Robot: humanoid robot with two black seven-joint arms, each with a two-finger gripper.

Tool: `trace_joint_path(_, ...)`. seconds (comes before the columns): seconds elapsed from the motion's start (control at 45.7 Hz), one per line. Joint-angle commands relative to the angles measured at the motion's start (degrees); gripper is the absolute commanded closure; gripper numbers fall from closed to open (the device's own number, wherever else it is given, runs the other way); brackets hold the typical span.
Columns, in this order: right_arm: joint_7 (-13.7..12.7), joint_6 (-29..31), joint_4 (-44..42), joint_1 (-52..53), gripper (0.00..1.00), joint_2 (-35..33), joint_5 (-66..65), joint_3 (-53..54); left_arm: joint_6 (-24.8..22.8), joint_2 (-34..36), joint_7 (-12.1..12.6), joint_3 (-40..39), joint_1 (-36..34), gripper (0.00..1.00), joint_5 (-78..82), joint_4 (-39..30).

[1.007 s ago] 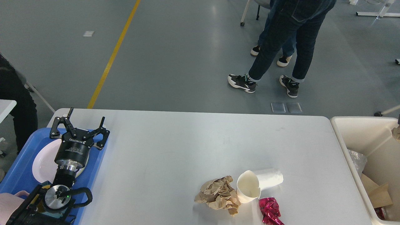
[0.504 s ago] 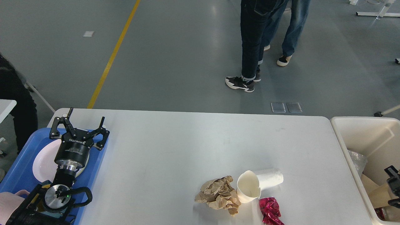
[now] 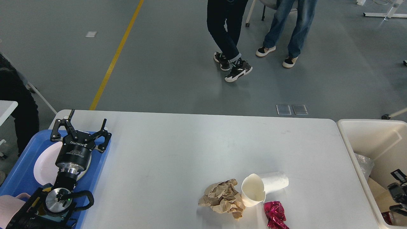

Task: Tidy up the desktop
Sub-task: 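Release the bread roll into the bin and raise the right gripper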

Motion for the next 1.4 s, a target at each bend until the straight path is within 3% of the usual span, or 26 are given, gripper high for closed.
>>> trace_joint_path(0.0,-0.04,-0.23,0.13,0.2,0.0,0.19,0.07,0.13,0.0,0.0,0.02,0.0,0.0,0.04,0.0,0.0)
trace_joint_path(0.306,0.04,0.73,0.3,3.8,0.0,-0.51,0.24,0.56,0.0,0.0,-0.07,0.0,0.0,0.04,0.0,0.0)
trace_joint_path(0.482,-0.13,6.26,1.09,9.95,0.0,-0.86,-0.02,-0.49,0.0,0.0,0.02,0.0,0.0,0.04,0.0,0.0)
trace_joint_path(0.657,-0.75,15.75,3.81,21.63,0.0,-2.62,-2.47,-2.77,0.0,0.0,0.02,0.0,0.0,0.04,0.0,0.0)
trace_joint_path(0.876,-1.1,29.36,22.67,45.77,0.0,-3.23,-9.25,-14.97,0.0,0.0,0.02,0.0,0.0,0.04,0.0,0.0)
trace_joint_path(1.073,-1.1,33.51,48.08,71.01,0.0,-0.08,-9.69,-27.72,0.0,0.0,0.02,0.0,0.0,0.04,0.0,0.0)
trace_joint_path(1.204,-1.1,36.75,62.33,86.04,0.0,2.74,-9.51,-29.67,0.0,0.0,0.02,0.0,0.0,0.04,0.0,0.0)
trace_joint_path(1.379,-1.1,49.58,69.12,93.18,0.0,5.38,-8.38,-30.11,0.09,0.0,0.02,0.0,0.0,0.04,0.0,0.0)
